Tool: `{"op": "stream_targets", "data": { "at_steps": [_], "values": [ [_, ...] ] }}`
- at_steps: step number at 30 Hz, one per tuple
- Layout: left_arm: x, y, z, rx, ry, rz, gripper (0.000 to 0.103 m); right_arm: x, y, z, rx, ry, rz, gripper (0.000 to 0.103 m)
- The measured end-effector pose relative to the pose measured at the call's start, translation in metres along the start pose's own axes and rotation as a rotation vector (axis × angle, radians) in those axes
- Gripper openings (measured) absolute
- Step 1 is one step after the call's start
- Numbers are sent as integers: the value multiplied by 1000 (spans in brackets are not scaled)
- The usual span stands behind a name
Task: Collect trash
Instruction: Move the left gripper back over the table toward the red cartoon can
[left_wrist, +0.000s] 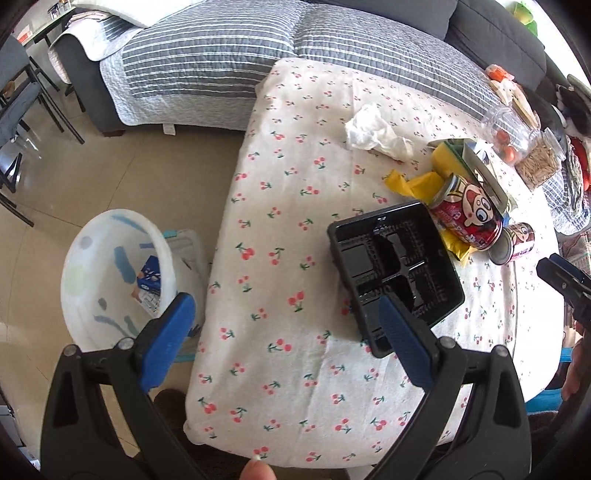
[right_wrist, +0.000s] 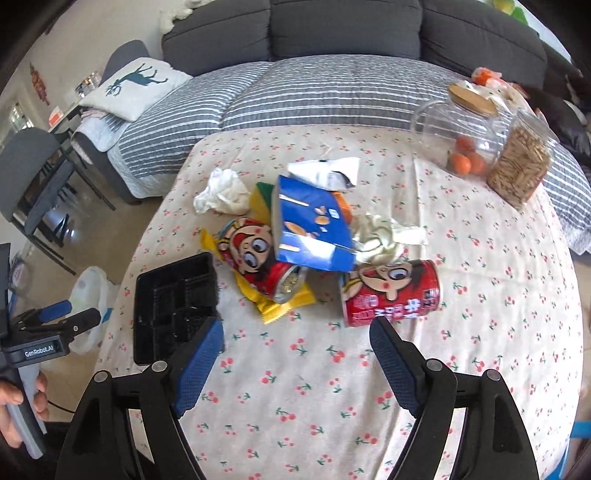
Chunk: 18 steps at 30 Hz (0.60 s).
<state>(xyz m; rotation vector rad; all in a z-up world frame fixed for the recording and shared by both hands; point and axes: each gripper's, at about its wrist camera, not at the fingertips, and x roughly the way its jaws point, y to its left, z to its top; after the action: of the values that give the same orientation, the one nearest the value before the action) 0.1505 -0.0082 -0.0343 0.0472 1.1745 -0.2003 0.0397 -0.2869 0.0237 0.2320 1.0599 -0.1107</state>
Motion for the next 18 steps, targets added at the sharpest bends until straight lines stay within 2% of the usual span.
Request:
{"op": "stream_targets", "data": {
  "at_steps": [5, 12, 18],
  "values": [
    [6, -36, 11, 56, -18, -34, 99, -3, -32, -4, 59, 13, -22, 83],
    [11, -98, 25, 223, -81, -135, 99, -6, -57, -8, 77, 17, -50, 83],
    [30, -136, 35, 321, -95, -182, 99, -5, -77, -11, 90, 29, -66, 83]
  ]
}}
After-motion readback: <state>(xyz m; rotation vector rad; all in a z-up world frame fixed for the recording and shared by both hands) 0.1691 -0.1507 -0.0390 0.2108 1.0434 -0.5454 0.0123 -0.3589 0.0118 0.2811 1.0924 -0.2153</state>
